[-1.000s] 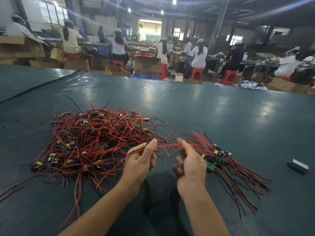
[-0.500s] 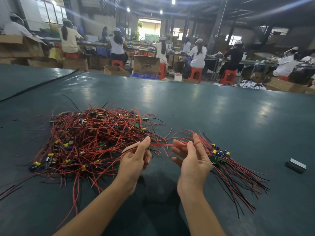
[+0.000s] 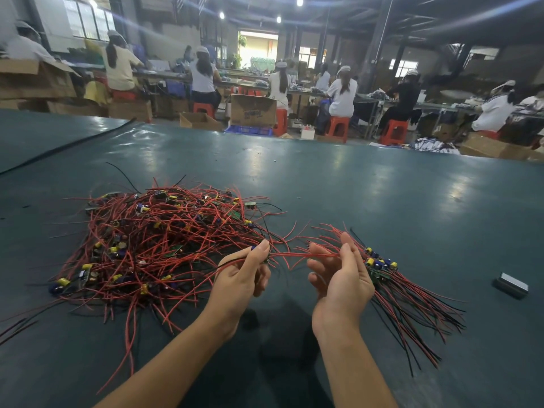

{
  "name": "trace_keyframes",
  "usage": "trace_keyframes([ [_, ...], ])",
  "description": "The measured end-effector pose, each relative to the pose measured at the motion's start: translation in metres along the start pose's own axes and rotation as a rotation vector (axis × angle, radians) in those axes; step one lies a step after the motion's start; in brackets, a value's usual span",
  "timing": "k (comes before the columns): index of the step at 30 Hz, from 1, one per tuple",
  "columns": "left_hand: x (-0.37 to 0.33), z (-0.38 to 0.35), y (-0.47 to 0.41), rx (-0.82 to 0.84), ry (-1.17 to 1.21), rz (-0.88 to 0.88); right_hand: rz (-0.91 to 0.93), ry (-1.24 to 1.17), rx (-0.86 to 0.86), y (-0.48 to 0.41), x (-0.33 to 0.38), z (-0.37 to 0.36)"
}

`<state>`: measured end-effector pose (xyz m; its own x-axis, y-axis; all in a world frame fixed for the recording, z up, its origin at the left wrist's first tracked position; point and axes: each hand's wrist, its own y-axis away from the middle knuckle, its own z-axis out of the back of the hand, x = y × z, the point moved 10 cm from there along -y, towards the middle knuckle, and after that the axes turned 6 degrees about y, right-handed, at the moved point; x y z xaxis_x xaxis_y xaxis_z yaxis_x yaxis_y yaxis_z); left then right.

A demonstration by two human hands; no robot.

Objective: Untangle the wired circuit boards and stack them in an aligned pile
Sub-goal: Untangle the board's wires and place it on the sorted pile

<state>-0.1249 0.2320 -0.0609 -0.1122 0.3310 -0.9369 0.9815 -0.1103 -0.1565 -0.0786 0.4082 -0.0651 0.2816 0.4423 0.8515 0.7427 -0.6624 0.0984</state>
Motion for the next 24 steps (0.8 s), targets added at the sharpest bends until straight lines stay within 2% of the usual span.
trace_keyframes([
  [5, 0.002, 0.002, 0.001, -0.005, 0.034, -0.011, -0.051, 0.046, 0.065, 0.004, -0.005, -0.008],
  [12, 0.008, 0.011, -0.001, -0.068, 0.034, 0.031, -0.100, 0.314, 0.291, 0.031, -0.032, -0.038],
  [15, 0.011, 0.011, -0.002, -0.057, 0.036, 0.037, -0.094, 0.305, 0.381, 0.047, -0.041, -0.051],
  [24, 0.010, -0.002, 0.000, 0.037, -0.005, 0.019, -0.073, 0.292, 0.247, 0.037, -0.040, -0.041],
])
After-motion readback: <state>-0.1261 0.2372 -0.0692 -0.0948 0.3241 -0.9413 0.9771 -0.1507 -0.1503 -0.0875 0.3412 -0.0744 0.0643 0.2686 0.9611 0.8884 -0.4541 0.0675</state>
